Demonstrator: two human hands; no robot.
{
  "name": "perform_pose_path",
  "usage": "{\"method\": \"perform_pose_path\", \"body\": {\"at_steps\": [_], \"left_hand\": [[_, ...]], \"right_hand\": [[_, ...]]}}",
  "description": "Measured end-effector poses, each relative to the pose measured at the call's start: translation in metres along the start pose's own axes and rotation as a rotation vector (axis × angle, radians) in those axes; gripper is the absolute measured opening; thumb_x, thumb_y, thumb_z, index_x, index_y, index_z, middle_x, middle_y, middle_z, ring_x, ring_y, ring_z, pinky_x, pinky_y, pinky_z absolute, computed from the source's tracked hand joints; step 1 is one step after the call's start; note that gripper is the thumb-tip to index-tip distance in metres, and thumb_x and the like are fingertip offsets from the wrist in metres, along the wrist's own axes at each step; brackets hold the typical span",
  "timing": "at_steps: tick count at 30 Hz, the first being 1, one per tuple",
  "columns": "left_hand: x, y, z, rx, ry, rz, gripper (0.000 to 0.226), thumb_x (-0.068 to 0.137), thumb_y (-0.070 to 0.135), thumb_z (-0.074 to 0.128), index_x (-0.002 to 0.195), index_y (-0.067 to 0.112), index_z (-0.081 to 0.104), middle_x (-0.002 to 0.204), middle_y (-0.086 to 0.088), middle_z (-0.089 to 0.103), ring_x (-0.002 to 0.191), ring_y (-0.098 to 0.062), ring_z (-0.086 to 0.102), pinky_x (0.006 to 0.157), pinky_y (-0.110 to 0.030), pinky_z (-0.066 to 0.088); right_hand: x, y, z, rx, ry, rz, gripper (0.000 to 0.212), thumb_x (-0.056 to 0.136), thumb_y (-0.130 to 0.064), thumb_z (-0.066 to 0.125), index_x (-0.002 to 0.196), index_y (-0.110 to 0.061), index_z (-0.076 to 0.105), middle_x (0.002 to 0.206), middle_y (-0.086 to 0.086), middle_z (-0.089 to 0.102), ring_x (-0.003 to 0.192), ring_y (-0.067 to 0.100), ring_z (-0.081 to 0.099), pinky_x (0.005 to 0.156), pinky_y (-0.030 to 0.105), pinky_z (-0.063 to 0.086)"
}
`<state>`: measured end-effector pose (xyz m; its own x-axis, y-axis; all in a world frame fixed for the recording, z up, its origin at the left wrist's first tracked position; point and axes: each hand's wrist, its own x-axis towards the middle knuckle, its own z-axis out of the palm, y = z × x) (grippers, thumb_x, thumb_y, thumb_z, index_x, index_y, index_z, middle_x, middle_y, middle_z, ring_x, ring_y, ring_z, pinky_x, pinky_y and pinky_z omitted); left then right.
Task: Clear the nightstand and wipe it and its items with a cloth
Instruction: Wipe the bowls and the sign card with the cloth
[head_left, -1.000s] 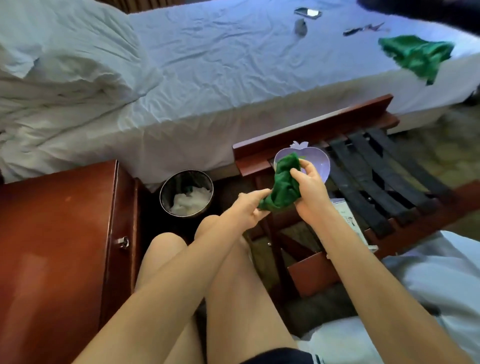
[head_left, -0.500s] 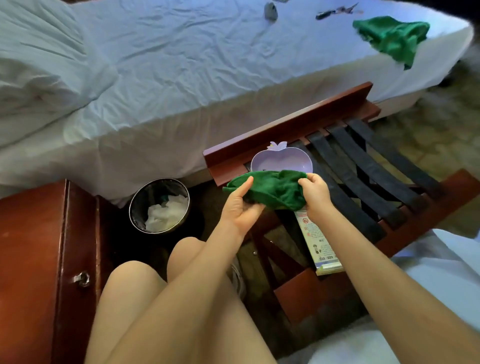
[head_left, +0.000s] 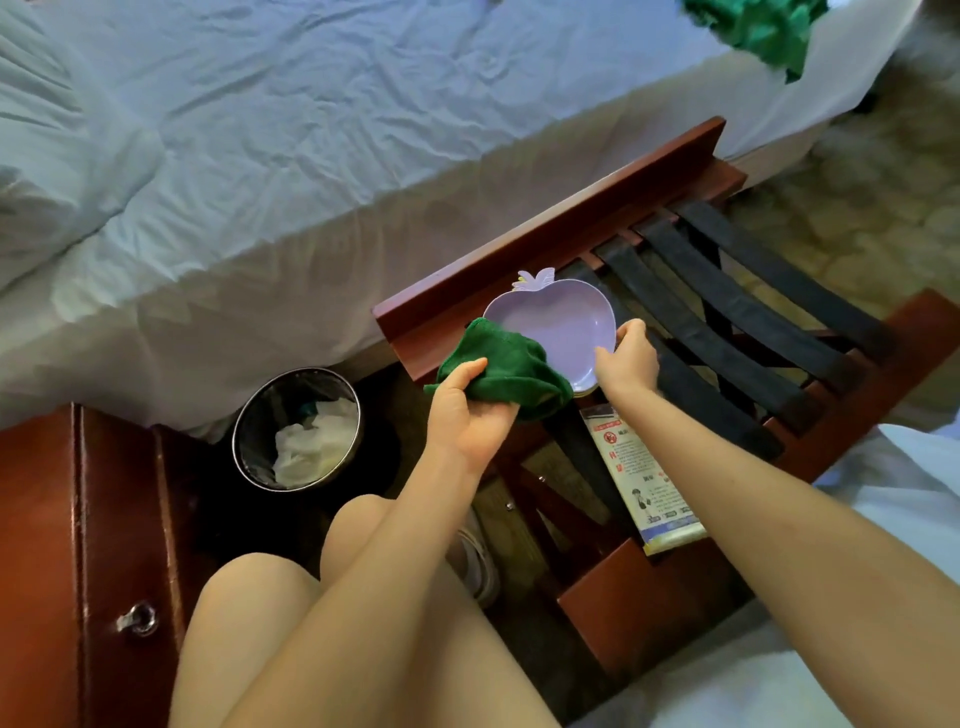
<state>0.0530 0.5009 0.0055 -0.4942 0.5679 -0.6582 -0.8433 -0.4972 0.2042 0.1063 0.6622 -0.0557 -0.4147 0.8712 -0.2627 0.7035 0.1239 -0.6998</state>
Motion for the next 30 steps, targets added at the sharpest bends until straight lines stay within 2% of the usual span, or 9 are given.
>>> {"method": "perform_pose_path", "body": {"at_steps": [5, 8, 11, 16, 20, 23, 25, 27, 30], "left_hand": [[-0.012, -0.01, -0.001, 0.04, -0.016, -0.023, 0.02, 0.093, 0.002, 0.042, 0.108, 0.0, 0.054, 0.101, -0.02, 0.063, 0.09, -0.034, 0.06, 0.07, -0.043, 0.046], [-0.017, -0.012, 0.002, 0.074, -0.024, -0.003, 0.019, 0.093, 0.002, 0.043, 0.108, 0.002, 0.055, 0.104, -0.019, 0.063, 0.094, -0.034, 0.06, 0.079, -0.045, 0.046], [-0.026, -0.008, 0.008, 0.112, -0.064, 0.034, 0.021, 0.092, 0.002, 0.044, 0.11, 0.003, 0.055, 0.116, -0.02, 0.061, 0.107, -0.035, 0.057, 0.095, -0.047, 0.042], [-0.055, -0.002, 0.026, 0.219, -0.195, 0.08, 0.027, 0.092, 0.004, 0.043, 0.115, 0.005, 0.056, 0.114, -0.016, 0.065, 0.103, -0.031, 0.061, 0.09, -0.043, 0.047], [-0.082, 0.0, 0.035, 0.526, -0.243, 0.249, 0.036, 0.091, 0.003, 0.046, 0.127, 0.003, 0.052, 0.12, -0.016, 0.063, 0.108, -0.03, 0.061, 0.095, -0.044, 0.047], [-0.105, -0.003, 0.039, 0.712, -0.29, 0.388, 0.031, 0.092, -0.001, 0.047, 0.123, 0.002, 0.052, 0.115, -0.016, 0.063, 0.106, -0.029, 0.061, 0.091, -0.041, 0.051], [-0.122, -0.014, 0.036, 0.789, -0.324, 0.35, 0.029, 0.093, 0.0, 0.048, 0.121, 0.006, 0.053, 0.116, -0.014, 0.063, 0.106, -0.026, 0.061, 0.084, -0.036, 0.055], [-0.134, -0.028, 0.027, 0.94, -0.308, 0.319, 0.025, 0.092, 0.0, 0.05, 0.115, 0.01, 0.054, 0.116, -0.014, 0.062, 0.108, -0.026, 0.061, 0.088, -0.038, 0.054], [-0.134, -0.038, -0.003, 1.528, -0.126, 0.664, 0.04, 0.086, 0.005, 0.06, 0.124, 0.013, 0.049, 0.116, -0.011, 0.059, 0.111, -0.024, 0.057, 0.096, -0.039, 0.048]], "right_hand": [[-0.009, 0.004, -0.013, -0.082, 0.053, -0.05, 0.021, 0.097, -0.009, 0.04, 0.117, -0.007, 0.047, 0.118, 0.014, 0.057, 0.102, 0.03, 0.057, 0.08, 0.042, 0.05], [-0.016, 0.002, -0.022, -0.057, 0.107, -0.091, 0.027, 0.1, -0.013, 0.032, 0.122, -0.007, 0.046, 0.125, 0.013, 0.05, 0.105, 0.03, 0.054, 0.074, 0.035, 0.04], [-0.027, -0.006, -0.032, 0.071, 0.145, -0.096, 0.028, 0.102, -0.017, 0.026, 0.122, -0.007, 0.042, 0.125, 0.015, 0.051, 0.103, 0.031, 0.055, 0.075, 0.038, 0.044], [-0.059, -0.018, -0.046, 0.226, 0.149, -0.149, 0.03, 0.103, -0.027, 0.026, 0.127, -0.014, 0.04, 0.121, 0.012, 0.057, 0.102, 0.03, 0.056, 0.079, 0.043, 0.047], [-0.096, -0.024, -0.059, 0.409, 0.083, -0.182, 0.035, 0.104, -0.025, 0.027, 0.137, -0.015, 0.036, 0.131, 0.01, 0.051, 0.114, 0.026, 0.052, 0.084, 0.035, 0.044], [-0.127, -0.024, -0.067, 0.516, 0.039, -0.168, 0.038, 0.104, -0.023, 0.027, 0.14, -0.014, 0.035, 0.139, 0.007, 0.046, 0.123, 0.023, 0.046, 0.084, 0.025, 0.037], [-0.147, -0.017, -0.068, 0.585, 0.009, -0.123, 0.039, 0.104, -0.024, 0.027, 0.141, -0.014, 0.034, 0.14, 0.006, 0.045, 0.125, 0.021, 0.044, 0.085, 0.023, 0.036], [-0.165, -0.008, -0.068, 0.665, -0.026, -0.085, 0.039, 0.104, -0.024, 0.027, 0.142, -0.015, 0.034, 0.139, 0.007, 0.045, 0.124, 0.019, 0.045, 0.086, 0.025, 0.039], [-0.188, 0.01, -0.068, 0.722, -0.033, -0.023, 0.04, 0.104, -0.023, 0.027, 0.144, -0.016, 0.032, 0.143, 0.005, 0.04, 0.125, 0.016, 0.042, 0.089, 0.023, 0.037]]}}
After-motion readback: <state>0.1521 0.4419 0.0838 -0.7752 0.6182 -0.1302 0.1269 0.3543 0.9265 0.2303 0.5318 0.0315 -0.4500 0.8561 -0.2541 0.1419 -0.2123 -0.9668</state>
